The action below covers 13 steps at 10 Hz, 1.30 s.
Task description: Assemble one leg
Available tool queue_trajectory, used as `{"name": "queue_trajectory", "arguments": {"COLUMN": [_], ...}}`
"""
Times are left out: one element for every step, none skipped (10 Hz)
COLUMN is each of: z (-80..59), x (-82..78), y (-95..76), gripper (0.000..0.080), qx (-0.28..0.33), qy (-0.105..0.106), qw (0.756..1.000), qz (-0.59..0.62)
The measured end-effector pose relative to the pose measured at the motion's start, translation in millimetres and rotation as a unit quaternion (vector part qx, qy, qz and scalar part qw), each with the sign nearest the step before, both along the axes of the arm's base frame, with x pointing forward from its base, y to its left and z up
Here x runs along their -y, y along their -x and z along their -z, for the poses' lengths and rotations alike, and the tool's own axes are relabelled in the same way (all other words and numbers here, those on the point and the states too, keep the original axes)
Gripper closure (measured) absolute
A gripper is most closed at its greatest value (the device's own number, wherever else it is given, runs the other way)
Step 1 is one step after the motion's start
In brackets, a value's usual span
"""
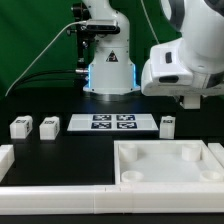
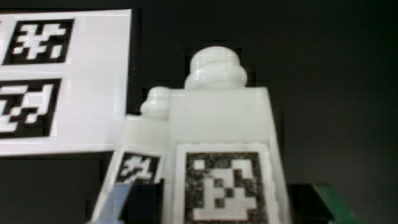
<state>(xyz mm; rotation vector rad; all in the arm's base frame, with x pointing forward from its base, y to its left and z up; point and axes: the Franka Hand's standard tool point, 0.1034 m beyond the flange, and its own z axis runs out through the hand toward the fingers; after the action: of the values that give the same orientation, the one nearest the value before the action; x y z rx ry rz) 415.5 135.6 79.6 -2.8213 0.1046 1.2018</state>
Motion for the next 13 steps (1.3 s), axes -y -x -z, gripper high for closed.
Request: {"name": "queue_trajectory", "arguments": {"z": [-4.5,-8.9,-6.2,-5.7,-5.7,-5.6,-5.6,-5.0,-3.3,-3.3,0.1,-0.4,-1.6], "x": [5.5,10.0,8.0,7.4,7.7,7.7,7.7,7.4,6.6,6.7,5.1,4.3,5.2], "y": [-4.8,-12.3,-9.6,-8.7,-8.8,-8.8,-8.7,-10.2,-14.5,-14.1,-23.2,-28.1,-24.4], "gripper": [0.0506,0.0506,0.0506,0.0506,0.0506,0.0506,0.0506,0.0506,0.0506,0.0506,0.0506,0.0506,0.0506], "qx": [0.003,0.007,0.006,0.005,0.005,0.005,0.005,0.01,0.031,0.034,0.073,0.134,0.168], "qy": [-0.006,-0.009,-0.009,-0.009,-0.009,-0.009,-0.009,-0.009,-0.009,-0.009,-0.008,-0.005,-0.002], "qw": [1.0,1.0,1.0,1.0,1.0,1.0,1.0,1.0,0.999,0.999,0.997,0.991,0.986], "qz": [-0.003,-0.001,-0.003,-0.004,-0.004,-0.004,-0.004,-0.003,-0.001,-0.001,0.003,0.007,0.008]}}
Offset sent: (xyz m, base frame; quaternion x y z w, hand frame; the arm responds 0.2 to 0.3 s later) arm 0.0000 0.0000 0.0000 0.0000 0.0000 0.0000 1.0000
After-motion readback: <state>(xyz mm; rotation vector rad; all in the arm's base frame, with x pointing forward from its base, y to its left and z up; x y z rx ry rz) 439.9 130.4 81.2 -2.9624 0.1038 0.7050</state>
